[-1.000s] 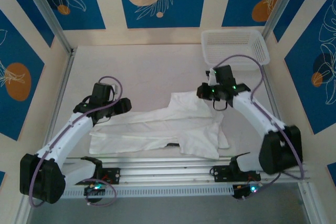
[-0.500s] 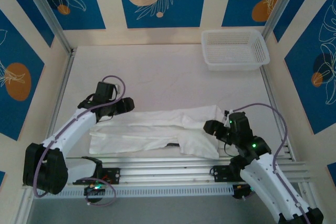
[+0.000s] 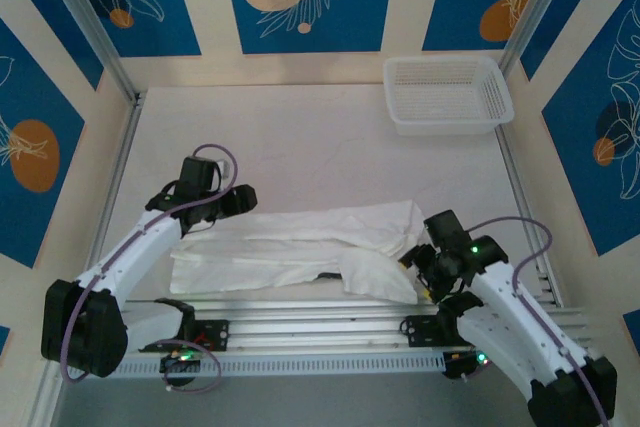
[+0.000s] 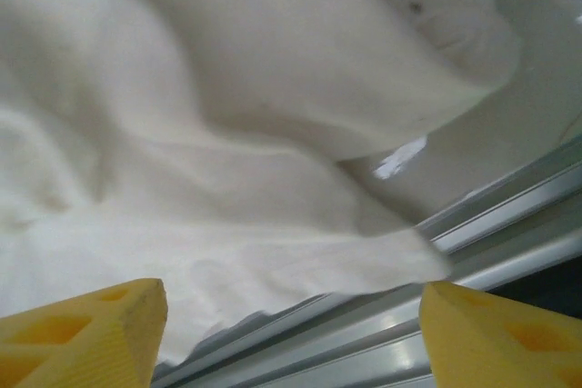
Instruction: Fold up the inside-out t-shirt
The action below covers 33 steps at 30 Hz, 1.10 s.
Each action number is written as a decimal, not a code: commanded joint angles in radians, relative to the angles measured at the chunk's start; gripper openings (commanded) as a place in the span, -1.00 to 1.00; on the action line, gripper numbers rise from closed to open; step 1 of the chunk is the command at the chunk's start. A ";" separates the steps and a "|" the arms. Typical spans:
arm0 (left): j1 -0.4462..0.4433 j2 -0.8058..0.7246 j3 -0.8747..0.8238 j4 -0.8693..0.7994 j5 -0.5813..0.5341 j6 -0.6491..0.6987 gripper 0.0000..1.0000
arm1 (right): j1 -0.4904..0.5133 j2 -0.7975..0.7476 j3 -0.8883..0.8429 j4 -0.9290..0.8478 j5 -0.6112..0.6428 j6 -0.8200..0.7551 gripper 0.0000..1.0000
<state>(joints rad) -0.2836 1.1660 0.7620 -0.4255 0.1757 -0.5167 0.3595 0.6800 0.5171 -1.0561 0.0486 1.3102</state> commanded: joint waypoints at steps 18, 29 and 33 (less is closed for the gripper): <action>-0.004 -0.011 -0.023 0.022 -0.042 -0.011 0.48 | 0.213 0.343 0.038 -0.024 0.135 0.251 0.32; -0.004 -0.003 -0.016 0.009 -0.056 0.006 0.47 | 0.410 0.335 -0.168 0.247 0.225 0.476 -0.23; -0.003 0.007 -0.016 0.020 -0.045 -0.002 0.47 | 0.423 0.329 -0.146 0.212 0.236 0.483 -0.77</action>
<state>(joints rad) -0.2840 1.1671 0.7483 -0.4080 0.1368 -0.5167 0.7750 0.9890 0.4240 -0.8654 0.1959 1.7489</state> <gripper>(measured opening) 0.737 0.150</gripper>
